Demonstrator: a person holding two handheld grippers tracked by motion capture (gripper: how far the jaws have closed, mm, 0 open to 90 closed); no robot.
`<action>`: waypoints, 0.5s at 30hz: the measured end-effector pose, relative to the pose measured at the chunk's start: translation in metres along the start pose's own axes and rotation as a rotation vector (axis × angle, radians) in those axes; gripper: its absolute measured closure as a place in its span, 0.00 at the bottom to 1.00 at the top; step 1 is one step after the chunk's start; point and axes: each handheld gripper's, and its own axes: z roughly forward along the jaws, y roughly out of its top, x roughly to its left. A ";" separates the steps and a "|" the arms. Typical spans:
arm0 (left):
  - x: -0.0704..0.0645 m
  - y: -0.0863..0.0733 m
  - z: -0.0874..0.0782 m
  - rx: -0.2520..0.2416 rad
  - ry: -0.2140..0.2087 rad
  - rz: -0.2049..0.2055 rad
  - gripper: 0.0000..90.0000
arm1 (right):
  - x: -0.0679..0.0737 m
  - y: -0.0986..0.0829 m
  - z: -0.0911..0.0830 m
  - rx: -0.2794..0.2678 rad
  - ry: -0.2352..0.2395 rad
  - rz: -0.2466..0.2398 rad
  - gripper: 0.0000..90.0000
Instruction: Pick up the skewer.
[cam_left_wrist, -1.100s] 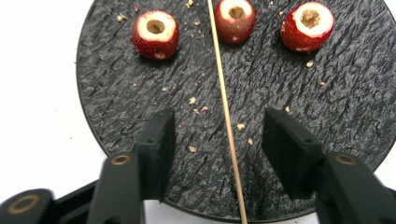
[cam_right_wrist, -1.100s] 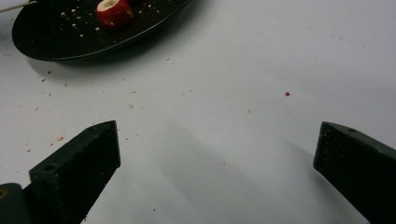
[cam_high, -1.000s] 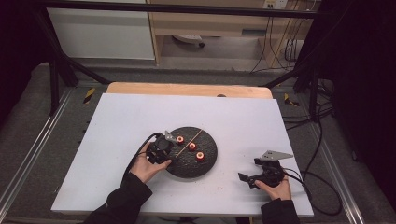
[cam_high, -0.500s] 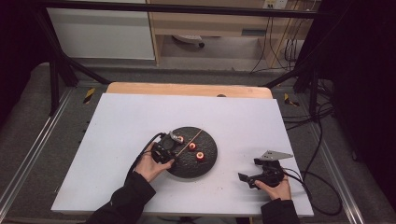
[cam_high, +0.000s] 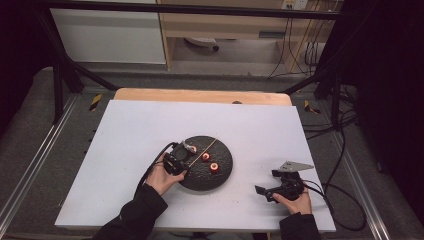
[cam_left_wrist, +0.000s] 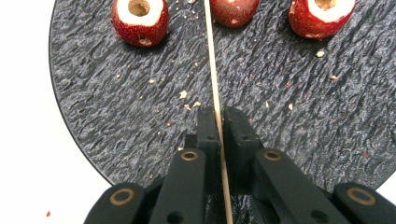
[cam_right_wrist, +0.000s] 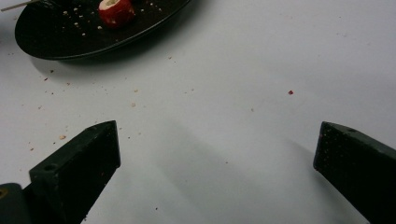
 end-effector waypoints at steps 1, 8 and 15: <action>0.000 0.000 0.000 0.000 0.002 -0.001 0.96 | 0.000 0.000 0.000 -0.001 0.000 -0.002 0.01; 0.001 -0.003 -0.004 -0.030 0.002 -0.018 0.97 | 0.000 0.000 0.000 -0.001 0.002 0.003 0.01; 0.004 -0.011 -0.013 -0.098 -0.016 -0.032 0.98 | 0.001 0.000 0.000 -0.003 -0.002 0.007 0.01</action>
